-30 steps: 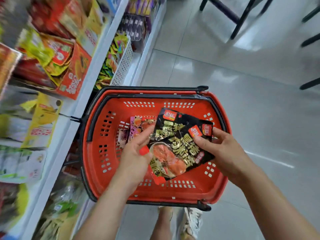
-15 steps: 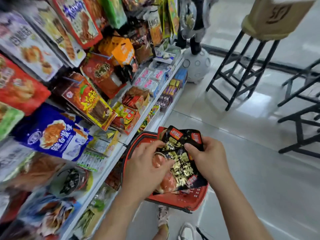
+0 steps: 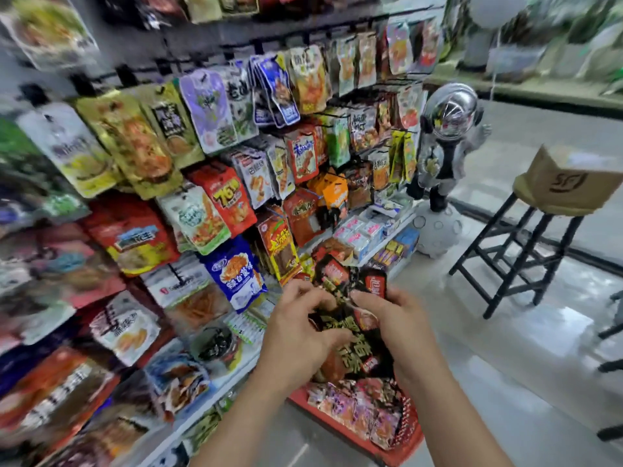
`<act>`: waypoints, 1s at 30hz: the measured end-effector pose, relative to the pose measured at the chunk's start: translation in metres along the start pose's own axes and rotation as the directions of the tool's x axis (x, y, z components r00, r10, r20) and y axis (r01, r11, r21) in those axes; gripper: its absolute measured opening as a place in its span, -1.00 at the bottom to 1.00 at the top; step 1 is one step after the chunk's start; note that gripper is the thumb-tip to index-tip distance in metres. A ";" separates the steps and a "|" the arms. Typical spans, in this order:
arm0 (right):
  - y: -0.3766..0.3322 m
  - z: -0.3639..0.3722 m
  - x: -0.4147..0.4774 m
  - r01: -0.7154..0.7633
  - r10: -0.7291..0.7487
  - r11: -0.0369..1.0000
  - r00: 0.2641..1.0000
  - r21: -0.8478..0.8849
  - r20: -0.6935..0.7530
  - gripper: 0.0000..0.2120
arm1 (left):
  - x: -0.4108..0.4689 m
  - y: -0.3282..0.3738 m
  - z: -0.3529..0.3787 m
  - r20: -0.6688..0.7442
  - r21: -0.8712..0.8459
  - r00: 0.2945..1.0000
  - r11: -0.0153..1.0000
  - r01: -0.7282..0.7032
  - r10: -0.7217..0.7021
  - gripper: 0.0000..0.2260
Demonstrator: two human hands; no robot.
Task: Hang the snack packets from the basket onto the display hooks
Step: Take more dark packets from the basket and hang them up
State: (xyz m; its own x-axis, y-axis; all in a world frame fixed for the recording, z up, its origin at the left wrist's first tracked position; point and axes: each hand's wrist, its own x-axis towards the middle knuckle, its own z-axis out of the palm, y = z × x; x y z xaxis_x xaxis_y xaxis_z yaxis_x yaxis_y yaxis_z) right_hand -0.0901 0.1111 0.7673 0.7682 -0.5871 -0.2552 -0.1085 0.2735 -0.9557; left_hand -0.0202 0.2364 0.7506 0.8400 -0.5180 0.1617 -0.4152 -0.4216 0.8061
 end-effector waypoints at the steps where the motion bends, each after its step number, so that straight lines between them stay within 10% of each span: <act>1: -0.004 0.008 -0.005 -0.008 0.007 1.000 0.999 0.025 0.042 -0.79 | -0.006 0.001 -0.011 -0.027 -0.029 1.000 0.999 0.013 -0.014 -0.64; 14: -0.005 0.121 -0.128 0.338 -0.234 0.934 0.825 -0.118 0.515 -0.91 | -0.188 0.004 -0.183 -0.338 -0.442 0.907 0.893 0.085 -0.253 -0.77; 19: -0.001 0.180 -0.199 0.561 -0.283 0.803 0.655 -0.201 0.700 -0.94 | -0.262 0.000 -0.228 -0.521 -0.342 0.800 0.932 0.122 -0.297 -0.75; 30: 0.048 0.253 -0.259 0.478 -0.150 0.874 0.434 -0.086 0.888 -0.90 | -0.330 -0.042 -0.295 -0.695 -0.160 0.625 0.924 0.347 -0.355 -0.80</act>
State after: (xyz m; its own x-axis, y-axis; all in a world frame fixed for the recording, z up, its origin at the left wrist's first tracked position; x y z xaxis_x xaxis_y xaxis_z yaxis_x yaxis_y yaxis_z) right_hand -0.1344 0.4693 0.8251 0.9102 0.3808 0.1630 0.2184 -0.1068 -0.9700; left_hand -0.1772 0.6445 0.8309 0.9152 0.3435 0.2108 -0.0364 -0.4504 0.8921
